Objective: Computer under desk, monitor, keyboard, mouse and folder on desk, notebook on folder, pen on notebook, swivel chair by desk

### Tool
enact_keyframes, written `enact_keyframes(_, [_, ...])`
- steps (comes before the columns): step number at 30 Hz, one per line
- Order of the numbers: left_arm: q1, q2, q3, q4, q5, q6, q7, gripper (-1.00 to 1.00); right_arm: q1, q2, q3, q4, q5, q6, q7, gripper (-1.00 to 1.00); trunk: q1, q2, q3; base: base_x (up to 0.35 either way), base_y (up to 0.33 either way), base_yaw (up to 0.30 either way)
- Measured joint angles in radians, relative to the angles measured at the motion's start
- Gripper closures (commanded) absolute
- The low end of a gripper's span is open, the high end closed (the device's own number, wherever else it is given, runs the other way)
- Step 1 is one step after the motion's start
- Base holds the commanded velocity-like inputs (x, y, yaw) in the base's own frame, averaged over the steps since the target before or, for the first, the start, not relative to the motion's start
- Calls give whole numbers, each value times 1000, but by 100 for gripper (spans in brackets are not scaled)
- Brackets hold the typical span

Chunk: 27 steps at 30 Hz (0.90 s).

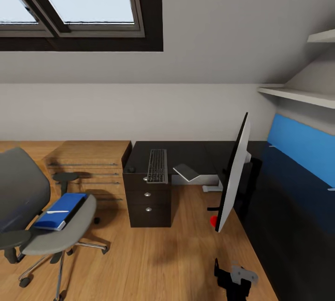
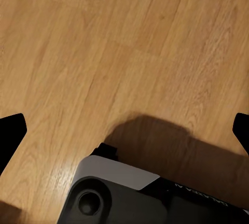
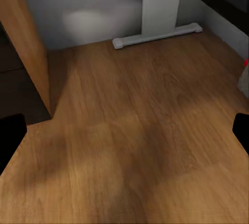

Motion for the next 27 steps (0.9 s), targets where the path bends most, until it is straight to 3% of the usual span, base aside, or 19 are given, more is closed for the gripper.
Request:
enact_keyframes(3, [0, 0, 0, 0, 0, 0, 0, -100, 0, -18, -8, -115, 0, 4, -27, -100, 0, 0, 0, 0, 0, 0])
enact_keyframes(5, [0, 1, 1, 0, -2, 0, 0, -100, -1, -56, -17, -167, -6, 22, -35, -100, 0, 0, 0, 0, 0, 0])
enact_keyframes(11, [0, 0, 1, 0, -3, 0, 0, -100, -1, -79, -63, -187, -9, 59, -37, -100, 0, 0, 0, 0, 0, 0])
enact_keyframes(12, [0, 0, 1, 0, -3, 0, 0, -100, -2, -92, -108, -188, -9, 62, -38, -100, 0, 0, 0, 0, 0, 0])
enact_keyframes(16, [0, 0, 1, 0, -3, 0, 0, -100, -2, -109, -141, -188, -7, 68, -38, -100, 0, 0, 0, 0, 0, 0])
enact_keyframes(23, [0, 0, 2, 0, -3, -1, -1, -100, -6, -201, -192, -191, -8, 196, -35, -100, 0, 0, 0, 0, 0, 0])
enact_keyframes(25, [0, 0, 2, 0, -3, -1, -2, -100, -9, -218, -232, -192, -8, 239, -32, -100, 0, 0, 0, 0, 0, 0])
enact_keyframes(27, [0, -1, 1, 0, -3, -3, -2, -100, -57, -240, -339, -191, -7, 361, -23, -100, 0, 0, 0, 0, 0, 0])
